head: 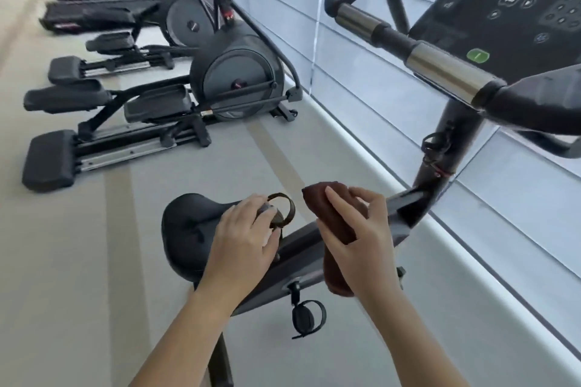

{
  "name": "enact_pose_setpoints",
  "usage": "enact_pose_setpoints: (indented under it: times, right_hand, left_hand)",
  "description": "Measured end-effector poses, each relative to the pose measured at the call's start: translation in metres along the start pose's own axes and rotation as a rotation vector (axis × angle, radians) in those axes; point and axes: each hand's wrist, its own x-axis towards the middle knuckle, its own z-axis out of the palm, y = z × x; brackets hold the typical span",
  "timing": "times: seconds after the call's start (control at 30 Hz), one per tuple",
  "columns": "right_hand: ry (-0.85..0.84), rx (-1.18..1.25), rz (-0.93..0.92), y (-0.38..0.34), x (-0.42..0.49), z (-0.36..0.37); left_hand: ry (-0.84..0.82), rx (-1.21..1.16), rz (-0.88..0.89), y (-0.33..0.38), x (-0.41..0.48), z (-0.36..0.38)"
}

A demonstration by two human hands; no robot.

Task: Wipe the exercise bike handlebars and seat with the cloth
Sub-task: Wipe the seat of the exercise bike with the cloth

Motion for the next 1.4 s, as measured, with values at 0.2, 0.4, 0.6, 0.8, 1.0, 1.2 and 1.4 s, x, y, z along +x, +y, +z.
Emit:
enact_pose_setpoints:
  times: [0.2,0.4,0.6,0.8,1.0,1.2,1.4]
  right_hand:
    - [-0.151,0.004,0.050,-0.006,-0.029,0.059]
    - [-0.277,0.032,0.183,-0.016,-0.044,0.144]
    - [-0.245,-0.016,0.277,-0.027,-0.049,0.224]
    - [-0.161,-0.237,0.149,-0.033,-0.044,0.271]
    - [-0.307,-0.360,0.082,-0.017,0.023,0.290]
    - [-0.289,-0.246,-0.072,-0.026,-0.038,0.266]
    - [-0.402,-0.254,-0.136,-0.022,0.005,0.280]
  left_hand:
    - [-0.122,0.001,-0.114,-0.059,-0.035,0.009]
    - [-0.256,0.006,-0.164,-0.135,-0.062,0.017]
    - [-0.503,0.083,-0.192,-0.211,-0.069,0.033]
    - [-0.604,0.036,-0.200,-0.242,-0.061,0.046]
    - [-0.602,-0.054,-0.220,-0.247,-0.062,0.053]
    - [-0.601,-0.085,-0.215,-0.246,-0.063,0.055]
    - [-0.570,-0.084,-0.253,-0.248,-0.057,0.053]
